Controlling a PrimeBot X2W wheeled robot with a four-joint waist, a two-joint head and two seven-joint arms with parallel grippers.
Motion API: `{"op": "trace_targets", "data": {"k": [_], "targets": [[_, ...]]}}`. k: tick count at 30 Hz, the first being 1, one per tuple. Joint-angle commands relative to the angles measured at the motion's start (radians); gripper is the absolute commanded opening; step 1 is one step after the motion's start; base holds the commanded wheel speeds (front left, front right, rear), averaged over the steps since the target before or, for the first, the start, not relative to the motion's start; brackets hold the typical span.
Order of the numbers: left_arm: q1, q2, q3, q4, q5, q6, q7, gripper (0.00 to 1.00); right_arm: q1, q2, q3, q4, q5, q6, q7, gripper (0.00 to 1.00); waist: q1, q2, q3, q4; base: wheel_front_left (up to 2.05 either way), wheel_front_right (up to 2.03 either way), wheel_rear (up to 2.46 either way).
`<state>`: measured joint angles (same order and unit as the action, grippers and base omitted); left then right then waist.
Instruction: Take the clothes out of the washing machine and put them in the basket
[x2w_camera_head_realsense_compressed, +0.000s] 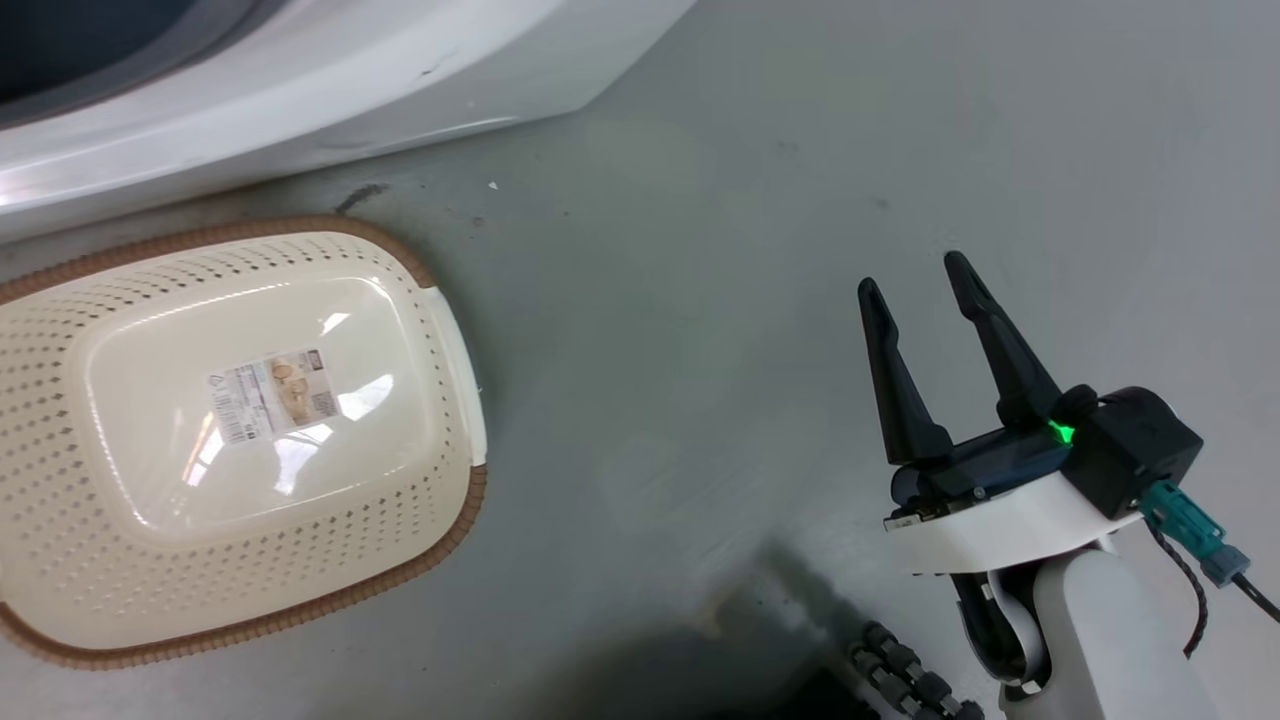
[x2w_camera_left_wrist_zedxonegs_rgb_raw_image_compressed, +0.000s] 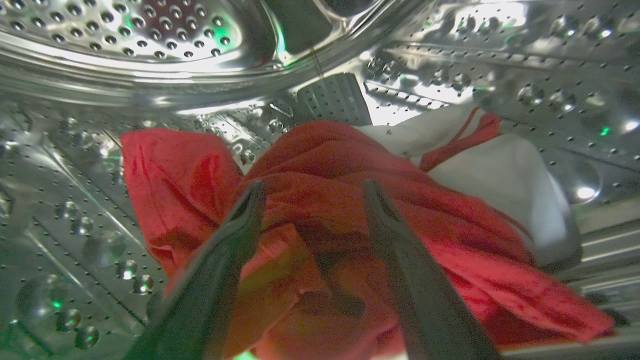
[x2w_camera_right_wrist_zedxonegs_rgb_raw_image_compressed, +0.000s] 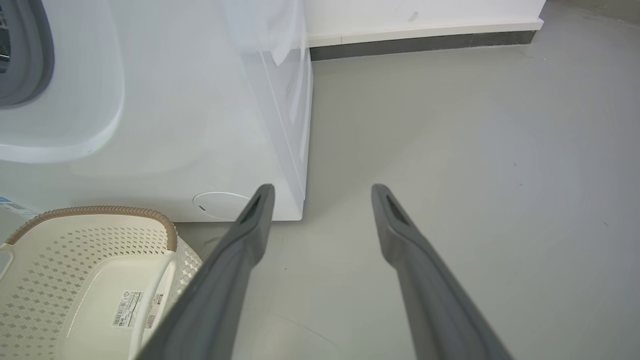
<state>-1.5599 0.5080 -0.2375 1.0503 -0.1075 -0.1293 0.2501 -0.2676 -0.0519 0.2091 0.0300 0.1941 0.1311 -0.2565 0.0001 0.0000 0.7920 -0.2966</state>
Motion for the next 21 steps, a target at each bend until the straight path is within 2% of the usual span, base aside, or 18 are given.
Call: {"op": "trace_targets", "data": {"k": [1,11,12,13,14,18,21], "targets": [[-0.023,0.024,-0.026,0.016,-0.023,-0.002,0.066,1.00,-0.028,0.003,0.010,0.002,0.010,-0.001,-0.008,1.00,-0.0001,0.0000,0.025,-0.024,0.00,0.00,0.00],[-0.039,0.090,-0.084,0.034,-0.116,-0.001,0.296,1.00,-0.036,0.003,0.032,-0.003,0.045,-0.001,-0.009,1.00,-0.0001,0.0000,0.053,-0.049,0.00,0.00,0.00],[-0.038,0.095,-0.086,0.030,-0.120,-0.001,0.307,0.78,-0.038,0.003,0.035,-0.004,0.045,-0.001,-0.009,1.00,-0.0001,0.0000,0.054,-0.050,0.00,0.00,0.00],[-0.041,0.100,-0.083,0.021,-0.124,0.000,0.308,0.12,-0.040,0.003,0.037,-0.004,0.047,-0.001,-0.009,1.00,-0.0001,0.0000,0.056,-0.051,0.00,0.00,0.00],[-0.040,0.105,-0.083,0.011,-0.122,0.007,0.303,0.00,-0.044,0.003,0.041,-0.005,0.050,-0.001,-0.009,1.00,-0.0001,0.0000,0.056,-0.052,0.00,0.00,0.00],[-0.015,0.117,-0.088,-0.036,-0.112,0.042,0.245,0.00,-0.046,0.003,0.045,0.000,0.057,-0.001,-0.009,1.00,-0.0001,0.0000,0.045,-0.055,0.00,0.00,0.00],[0.010,0.120,-0.079,-0.073,-0.115,0.071,0.160,0.00,-0.044,0.003,0.042,0.009,0.057,-0.001,-0.009,1.00,-0.0001,0.0000,0.026,-0.053,0.00,0.00,0.00]]}}
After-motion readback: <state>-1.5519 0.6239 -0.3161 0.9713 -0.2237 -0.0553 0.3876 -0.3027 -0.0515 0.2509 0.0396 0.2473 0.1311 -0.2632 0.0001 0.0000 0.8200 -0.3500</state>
